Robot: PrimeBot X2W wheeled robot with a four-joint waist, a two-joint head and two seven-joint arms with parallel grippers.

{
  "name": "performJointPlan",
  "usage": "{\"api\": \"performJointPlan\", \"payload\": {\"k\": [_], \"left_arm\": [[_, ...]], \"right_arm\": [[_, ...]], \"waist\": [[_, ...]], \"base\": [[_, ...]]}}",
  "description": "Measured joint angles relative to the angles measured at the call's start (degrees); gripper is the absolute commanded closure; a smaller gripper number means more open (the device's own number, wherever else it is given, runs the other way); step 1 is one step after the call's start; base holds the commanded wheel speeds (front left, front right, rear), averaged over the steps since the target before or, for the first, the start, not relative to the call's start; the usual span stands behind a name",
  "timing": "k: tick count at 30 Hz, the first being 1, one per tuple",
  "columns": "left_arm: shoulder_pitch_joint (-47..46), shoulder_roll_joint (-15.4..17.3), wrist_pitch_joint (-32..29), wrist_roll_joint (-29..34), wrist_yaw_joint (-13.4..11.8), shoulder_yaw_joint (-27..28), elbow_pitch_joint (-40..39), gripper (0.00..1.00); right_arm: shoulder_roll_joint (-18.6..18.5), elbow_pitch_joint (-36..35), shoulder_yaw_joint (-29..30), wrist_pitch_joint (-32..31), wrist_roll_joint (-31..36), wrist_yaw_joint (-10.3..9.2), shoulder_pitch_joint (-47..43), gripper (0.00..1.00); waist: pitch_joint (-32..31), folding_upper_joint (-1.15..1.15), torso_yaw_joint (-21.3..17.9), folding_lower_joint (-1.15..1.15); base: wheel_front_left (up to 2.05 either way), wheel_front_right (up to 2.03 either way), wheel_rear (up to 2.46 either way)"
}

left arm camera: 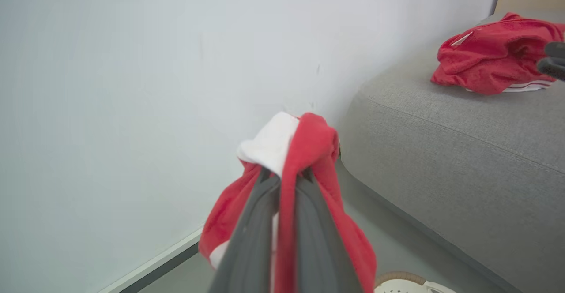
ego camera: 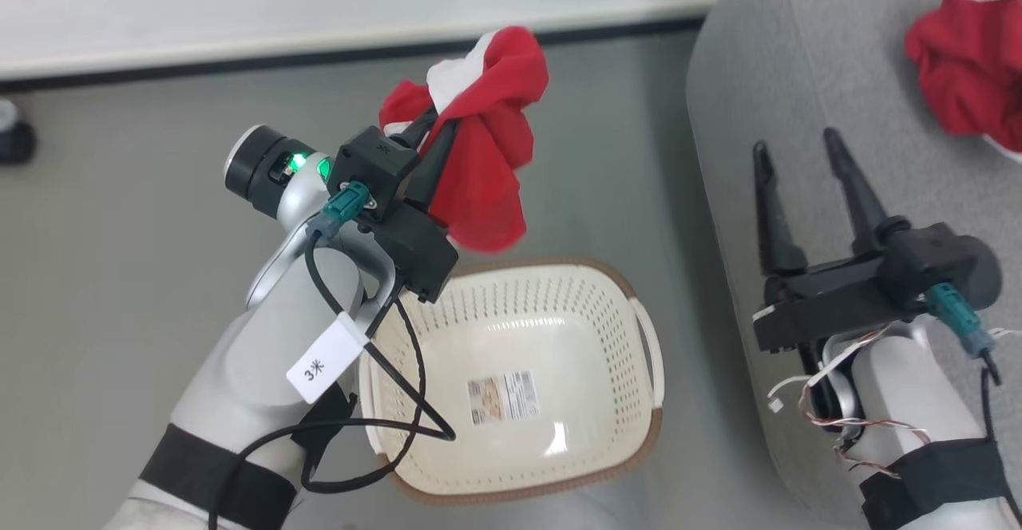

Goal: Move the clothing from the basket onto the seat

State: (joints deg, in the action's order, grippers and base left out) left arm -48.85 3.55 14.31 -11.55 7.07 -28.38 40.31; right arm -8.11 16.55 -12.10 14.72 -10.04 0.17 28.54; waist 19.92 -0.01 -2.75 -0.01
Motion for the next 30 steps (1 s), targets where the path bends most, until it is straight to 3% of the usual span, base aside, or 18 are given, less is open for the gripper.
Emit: {"api": "performJointPlan", "payload": {"k": [21,30], "left_arm": [[2.1,-0.8,0.0,-3.9,0.5,-6.9,5.4,1.0],[5.3,-0.9,0.0,-7.2,0.5,-10.8,6.1,1.0]], "right_arm": [[3.2,15.4,-12.5,0.0,0.7,6.42,1.6,0.0],[3.9,20.3,-21.1,0.0,1.5,6.92,-0.4,0.0]], "waist": [[-16.3,0.0,2.3,0.0],[-23.1,0.0,2.7,0.0]], "base": [[0.0,0.0,0.0],[0.0,0.0,0.0]]}}
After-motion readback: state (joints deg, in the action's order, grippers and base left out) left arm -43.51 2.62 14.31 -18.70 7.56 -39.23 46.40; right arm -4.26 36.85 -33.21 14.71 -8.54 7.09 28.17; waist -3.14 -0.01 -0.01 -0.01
